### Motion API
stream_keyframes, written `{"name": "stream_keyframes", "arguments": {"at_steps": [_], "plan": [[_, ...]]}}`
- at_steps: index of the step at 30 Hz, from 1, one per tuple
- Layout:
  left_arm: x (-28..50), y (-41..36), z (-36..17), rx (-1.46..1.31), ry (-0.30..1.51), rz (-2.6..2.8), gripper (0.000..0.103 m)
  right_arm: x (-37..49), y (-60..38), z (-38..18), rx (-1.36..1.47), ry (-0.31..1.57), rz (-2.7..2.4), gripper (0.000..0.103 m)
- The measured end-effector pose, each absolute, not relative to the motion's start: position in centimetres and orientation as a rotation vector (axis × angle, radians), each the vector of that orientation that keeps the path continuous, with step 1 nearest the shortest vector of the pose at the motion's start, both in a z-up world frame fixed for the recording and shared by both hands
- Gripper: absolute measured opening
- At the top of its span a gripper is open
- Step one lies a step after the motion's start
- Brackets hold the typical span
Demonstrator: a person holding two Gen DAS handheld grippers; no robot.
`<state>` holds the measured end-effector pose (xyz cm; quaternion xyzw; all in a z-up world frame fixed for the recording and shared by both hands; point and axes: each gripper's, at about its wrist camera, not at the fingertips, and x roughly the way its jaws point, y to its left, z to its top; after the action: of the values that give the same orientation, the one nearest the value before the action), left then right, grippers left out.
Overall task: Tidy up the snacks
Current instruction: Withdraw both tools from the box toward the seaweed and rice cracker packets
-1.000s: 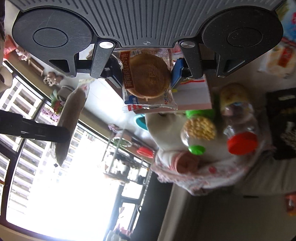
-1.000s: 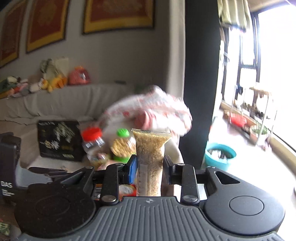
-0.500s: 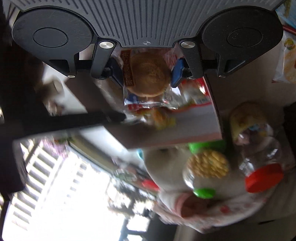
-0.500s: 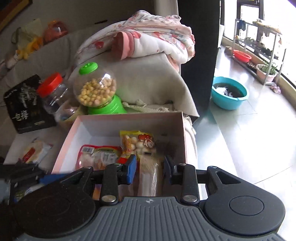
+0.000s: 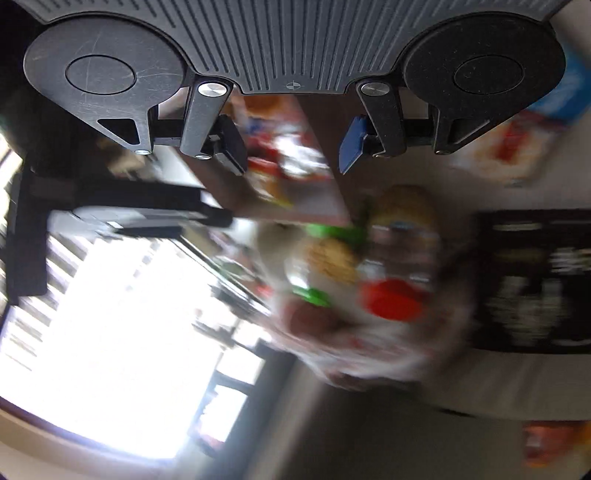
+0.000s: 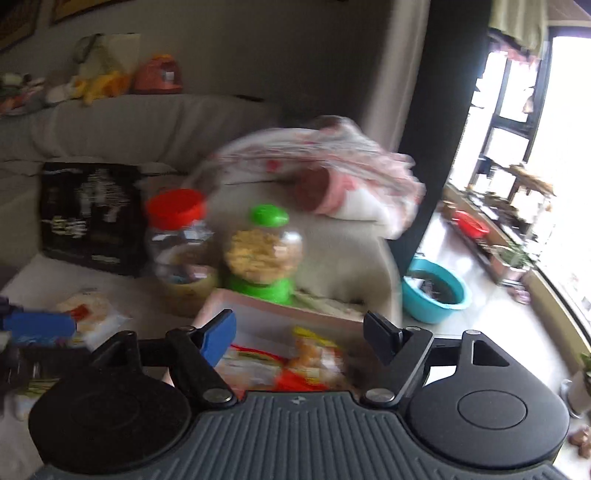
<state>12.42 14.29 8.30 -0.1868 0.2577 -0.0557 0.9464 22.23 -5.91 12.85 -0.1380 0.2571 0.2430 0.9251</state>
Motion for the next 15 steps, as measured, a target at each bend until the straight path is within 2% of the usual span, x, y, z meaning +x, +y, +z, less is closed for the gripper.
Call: {"name": "stream_keyframes", "arguments": {"at_steps": [7, 15], "plan": [[6.3, 23.7, 4.5, -0.559, 0.587, 0.211, 0.061, 20.9, 5.5, 10.3, -0.298, 0.699, 0.754, 0.078], [2.8, 26.0, 0.8, -0.682, 0.633, 0.208, 0.061, 24.7, 17.1, 5.0, -0.193, 0.916, 0.702, 0.078]]}}
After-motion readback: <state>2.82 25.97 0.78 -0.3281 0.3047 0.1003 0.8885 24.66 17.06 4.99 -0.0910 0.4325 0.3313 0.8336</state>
